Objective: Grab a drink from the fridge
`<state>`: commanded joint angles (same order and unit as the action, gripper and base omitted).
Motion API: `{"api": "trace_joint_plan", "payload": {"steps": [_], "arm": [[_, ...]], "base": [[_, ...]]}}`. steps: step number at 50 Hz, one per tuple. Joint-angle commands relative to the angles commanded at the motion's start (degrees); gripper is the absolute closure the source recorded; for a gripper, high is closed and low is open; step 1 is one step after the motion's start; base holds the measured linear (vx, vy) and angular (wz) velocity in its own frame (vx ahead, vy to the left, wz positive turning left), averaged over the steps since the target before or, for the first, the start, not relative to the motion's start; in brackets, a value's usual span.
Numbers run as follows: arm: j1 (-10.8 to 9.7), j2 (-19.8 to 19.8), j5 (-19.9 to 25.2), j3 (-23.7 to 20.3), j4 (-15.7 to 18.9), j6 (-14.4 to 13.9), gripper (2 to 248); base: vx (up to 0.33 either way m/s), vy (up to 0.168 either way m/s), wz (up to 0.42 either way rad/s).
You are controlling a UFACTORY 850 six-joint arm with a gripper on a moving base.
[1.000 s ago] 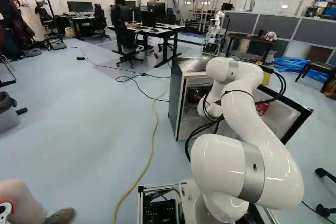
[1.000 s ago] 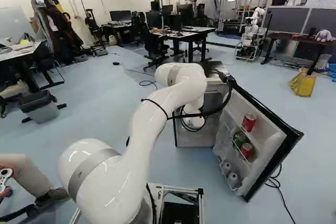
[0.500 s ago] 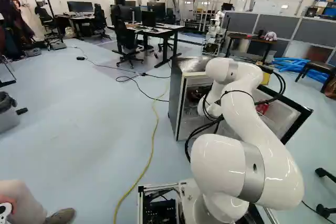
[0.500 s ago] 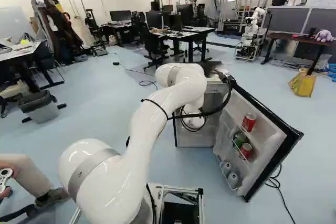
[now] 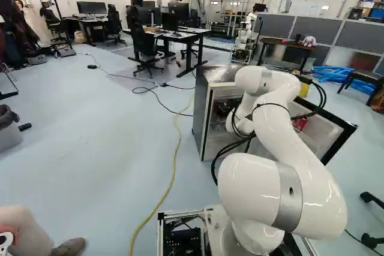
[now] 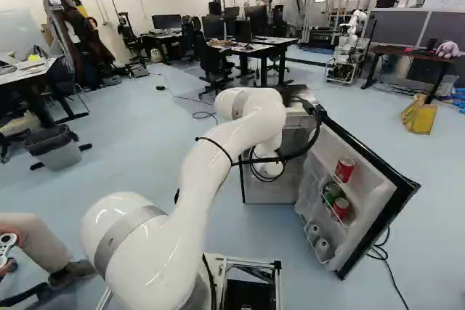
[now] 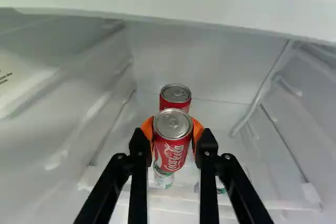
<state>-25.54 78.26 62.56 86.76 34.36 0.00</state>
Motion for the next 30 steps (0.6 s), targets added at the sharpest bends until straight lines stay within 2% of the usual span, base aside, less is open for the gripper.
{"api": "trace_joint_plan", "payload": {"steps": [30], "arm": [[0.00, 0.00, 0.00, 0.00, 0.00, 0.00, 157]], "base": [[0.000, 0.000, 0.000]]}}
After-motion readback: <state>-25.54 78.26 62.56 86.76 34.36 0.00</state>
